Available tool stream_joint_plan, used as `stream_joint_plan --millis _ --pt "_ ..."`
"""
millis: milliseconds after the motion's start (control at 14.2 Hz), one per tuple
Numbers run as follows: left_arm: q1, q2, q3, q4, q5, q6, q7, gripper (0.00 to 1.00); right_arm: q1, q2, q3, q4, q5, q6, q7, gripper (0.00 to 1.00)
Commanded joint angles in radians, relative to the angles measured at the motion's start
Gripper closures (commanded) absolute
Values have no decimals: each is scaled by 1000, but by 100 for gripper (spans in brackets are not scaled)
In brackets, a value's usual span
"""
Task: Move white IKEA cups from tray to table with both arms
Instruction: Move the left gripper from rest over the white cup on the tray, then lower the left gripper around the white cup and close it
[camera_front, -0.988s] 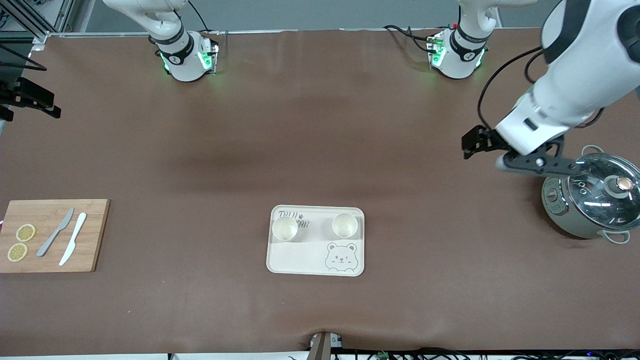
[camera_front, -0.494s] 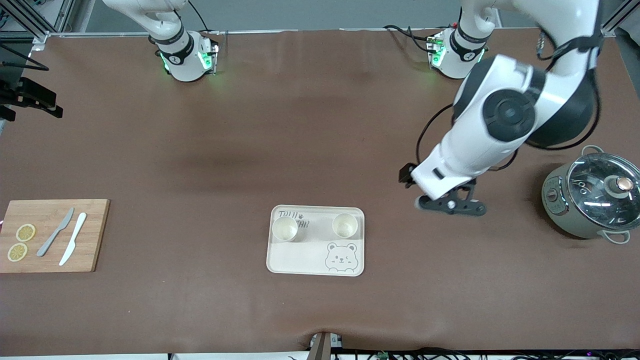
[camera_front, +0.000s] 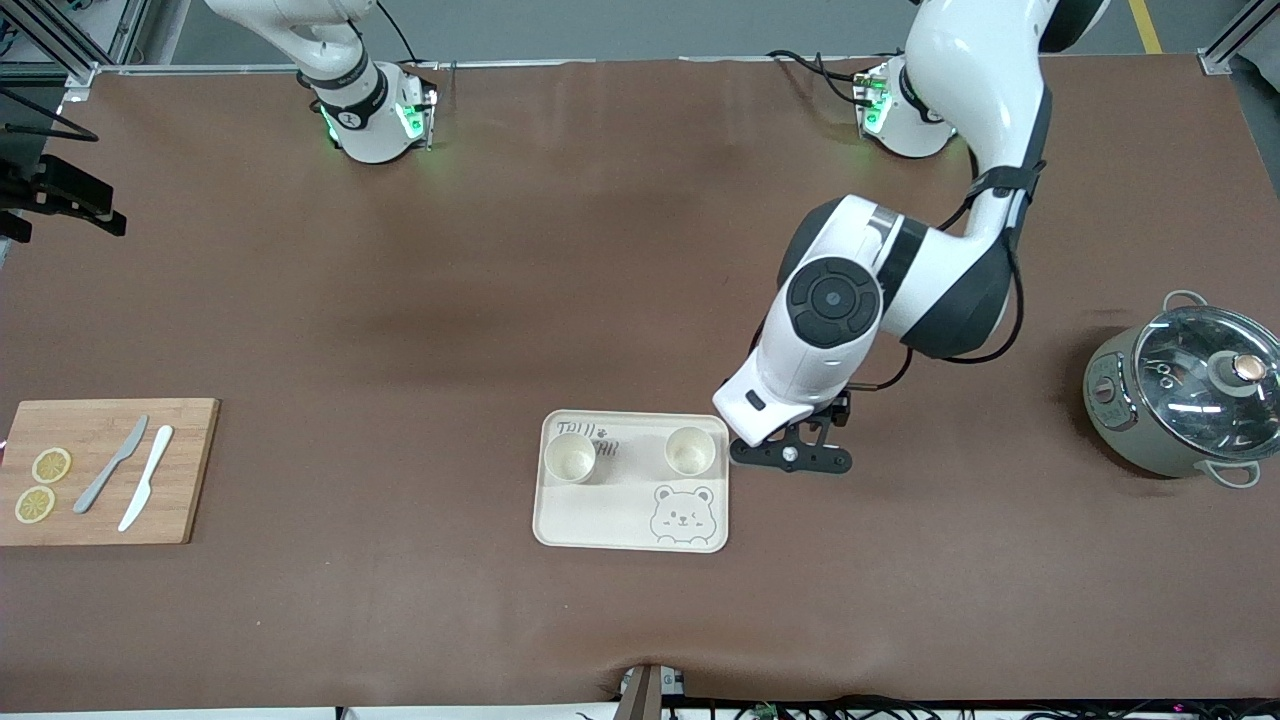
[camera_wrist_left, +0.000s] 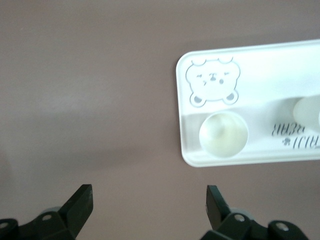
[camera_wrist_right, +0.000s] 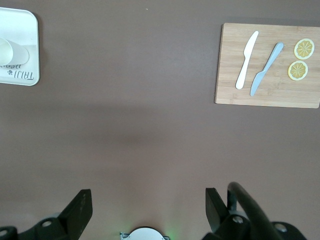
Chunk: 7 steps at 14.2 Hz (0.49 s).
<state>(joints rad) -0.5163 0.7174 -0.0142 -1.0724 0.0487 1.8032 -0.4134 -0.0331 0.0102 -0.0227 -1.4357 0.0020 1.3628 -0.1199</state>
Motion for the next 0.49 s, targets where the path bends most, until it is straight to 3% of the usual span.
stream_joint_plan --millis 0,423 --pt "-4 56 10 42 8 62 -25 0 5 8 -2 17 3 -10 20 0" --pt "-4 148 10 12 -29 212 -27 0 7 8 0 17 10 -10 22 0"
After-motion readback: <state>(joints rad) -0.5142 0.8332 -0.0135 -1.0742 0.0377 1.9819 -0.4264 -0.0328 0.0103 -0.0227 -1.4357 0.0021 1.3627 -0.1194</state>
